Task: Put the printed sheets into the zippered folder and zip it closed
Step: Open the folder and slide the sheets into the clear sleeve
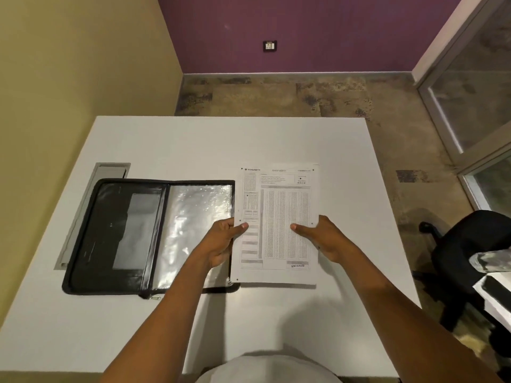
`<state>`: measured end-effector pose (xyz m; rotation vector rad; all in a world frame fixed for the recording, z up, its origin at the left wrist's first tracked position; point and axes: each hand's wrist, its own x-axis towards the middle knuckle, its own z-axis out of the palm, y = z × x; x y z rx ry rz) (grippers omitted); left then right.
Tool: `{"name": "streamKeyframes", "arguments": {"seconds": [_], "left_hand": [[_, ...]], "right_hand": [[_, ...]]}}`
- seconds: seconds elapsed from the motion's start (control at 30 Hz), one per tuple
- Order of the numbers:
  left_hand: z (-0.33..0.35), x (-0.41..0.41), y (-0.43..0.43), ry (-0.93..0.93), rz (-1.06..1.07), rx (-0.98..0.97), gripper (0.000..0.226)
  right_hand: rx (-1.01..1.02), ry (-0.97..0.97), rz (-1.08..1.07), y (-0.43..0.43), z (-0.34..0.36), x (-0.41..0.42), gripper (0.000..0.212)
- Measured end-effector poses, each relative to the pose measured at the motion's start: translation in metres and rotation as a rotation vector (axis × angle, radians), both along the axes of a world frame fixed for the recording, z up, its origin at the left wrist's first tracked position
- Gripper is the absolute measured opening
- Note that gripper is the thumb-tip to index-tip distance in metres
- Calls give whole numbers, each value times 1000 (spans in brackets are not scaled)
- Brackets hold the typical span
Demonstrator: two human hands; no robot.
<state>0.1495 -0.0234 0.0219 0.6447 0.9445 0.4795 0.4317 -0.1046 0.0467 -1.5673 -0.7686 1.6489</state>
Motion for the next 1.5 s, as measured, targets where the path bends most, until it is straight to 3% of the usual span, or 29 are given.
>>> {"name": "streamKeyframes", "arguments": {"seconds": [0.23,0.4,0.53,0.6,0.63,0.7,0.77,0.83,0.93,1.0,1.07,1.3,1.37,1.43,1.5], "left_hand": [[-8,-80,22,-29,31,-13,35],[-19,-130,53,17,2,-74,36],[-29,-158,80,33,30,-139,32],[-36,-167,96,91,53,-113,29],[-40,-170,106,130,68,-84,27],[-46,-172,128,300,94,56,20],[-53,-170,151,637,19,359,21],[-60,-167,175,923,-73,603,25],[-69,-161,209,1053,-151,795,20],[-79,-158,227,1135,-296,901,20],[-88,-156,235,1178,-394,968,17],[-105,-163,234,1112,-331,1043,13],[-105,-163,236,1103,-318,1025,12],[-104,-163,239,1094,-334,1001,9],[-101,-163,243,1082,-385,959,14]], "right_hand": [[-60,79,-48,30,-9,-66,35],[-70,-21,-14,60,-14,-109,35],[-81,-90,-57,78,-23,-126,17],[-102,-128,-98,85,-27,-132,29],[-110,-148,-115,90,-29,-135,36],[-110,-178,-167,98,-35,-136,26],[-103,-174,-200,106,-42,-131,6],[-100,-186,-199,112,-46,-128,16],[-97,-224,-211,121,-54,-117,18],[-93,-244,-225,127,-61,-108,32],[-90,-249,-237,131,-66,-103,51],[-72,-245,-253,144,-61,-100,64],[-69,-229,-253,148,-59,-98,58],[-63,-204,-258,152,-57,-98,36],[-49,-196,-266,155,-55,-96,38]]}}
